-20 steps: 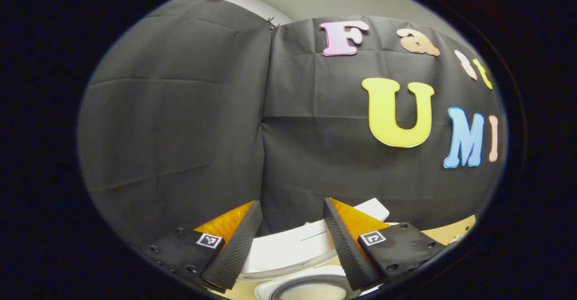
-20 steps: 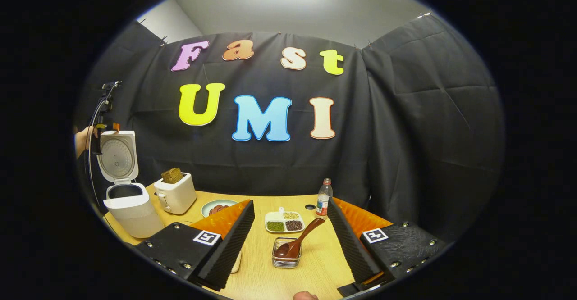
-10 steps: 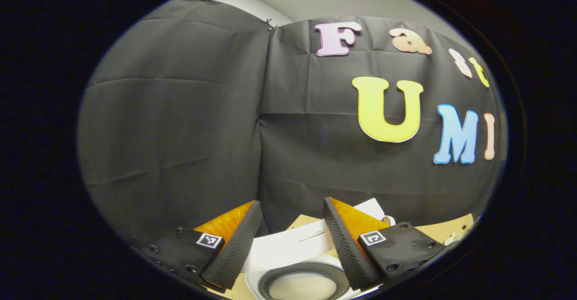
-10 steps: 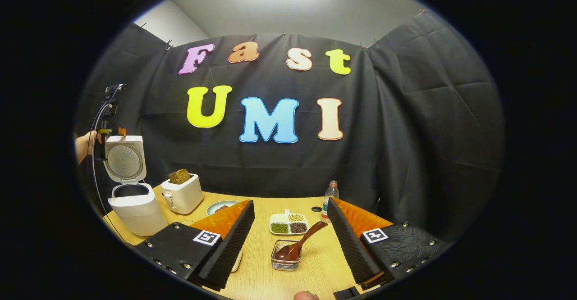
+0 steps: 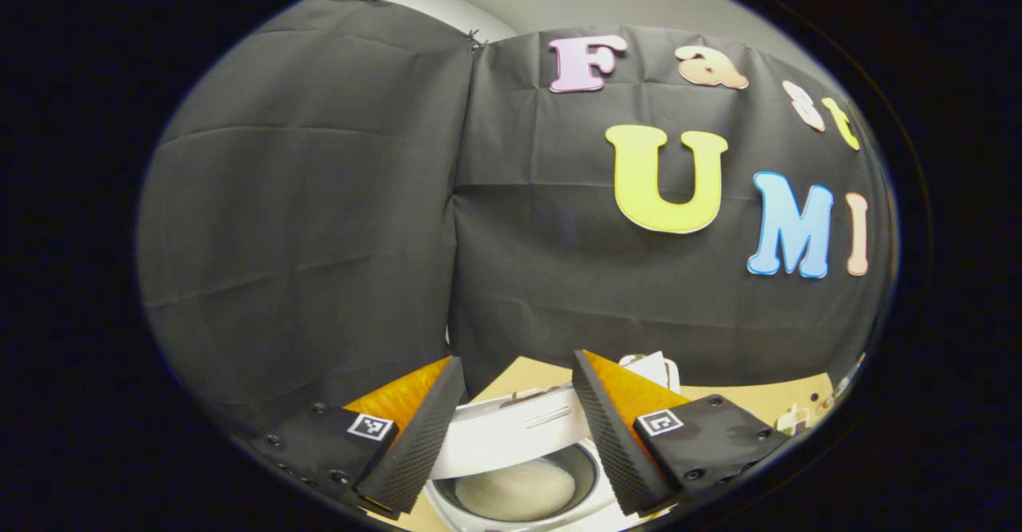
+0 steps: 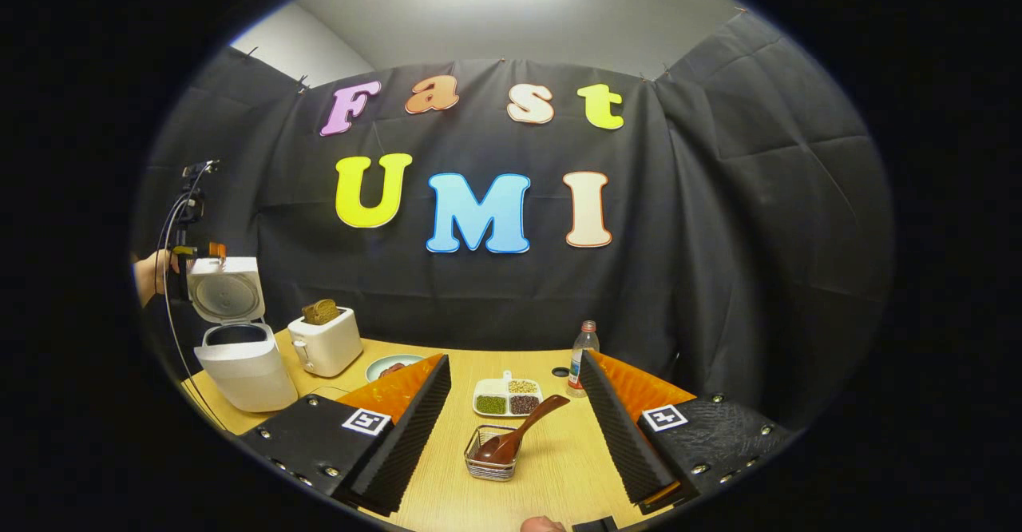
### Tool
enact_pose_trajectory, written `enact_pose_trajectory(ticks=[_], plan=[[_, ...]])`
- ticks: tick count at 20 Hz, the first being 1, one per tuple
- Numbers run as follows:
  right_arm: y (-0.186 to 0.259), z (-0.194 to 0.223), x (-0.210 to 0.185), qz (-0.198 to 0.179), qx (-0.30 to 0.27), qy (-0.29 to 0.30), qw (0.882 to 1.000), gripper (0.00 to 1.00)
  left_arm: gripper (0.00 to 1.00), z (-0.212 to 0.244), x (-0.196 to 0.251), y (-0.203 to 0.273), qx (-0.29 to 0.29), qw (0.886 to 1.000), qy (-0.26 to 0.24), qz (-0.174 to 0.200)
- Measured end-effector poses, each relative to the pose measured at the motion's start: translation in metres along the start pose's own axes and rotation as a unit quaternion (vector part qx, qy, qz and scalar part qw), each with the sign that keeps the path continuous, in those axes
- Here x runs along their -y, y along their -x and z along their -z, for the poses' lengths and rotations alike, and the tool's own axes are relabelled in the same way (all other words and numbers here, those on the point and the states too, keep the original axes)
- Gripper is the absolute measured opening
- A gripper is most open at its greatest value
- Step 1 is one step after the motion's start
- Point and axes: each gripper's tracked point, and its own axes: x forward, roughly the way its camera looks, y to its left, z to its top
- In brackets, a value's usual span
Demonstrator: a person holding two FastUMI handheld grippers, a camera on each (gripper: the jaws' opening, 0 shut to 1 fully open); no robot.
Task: Close the left gripper, press the button to open the rice cooker; take a wooden spoon from the chopstick holder with the right hand, scoop a spoonful of rice and pour it into the rice cooker, then put the wooden spoon back into the chopstick holder.
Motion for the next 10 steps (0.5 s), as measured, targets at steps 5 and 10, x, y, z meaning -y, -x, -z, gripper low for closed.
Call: enact_pose_trajectory(ticks=[5,10], plan=[[-0.003,0.006,0.008,-0.011,-0.005,-0.001,1.000,0.99,0.95,0.032,0.013,0.017,-0.022,1.000,0.001,0.001],[-0.007,0.009,0.018,-0.017,-0.008,-0.002,1.000,0.99,0.95,0.078,0.026,0.029,-0.052,0.999,-0.003,0.003]])
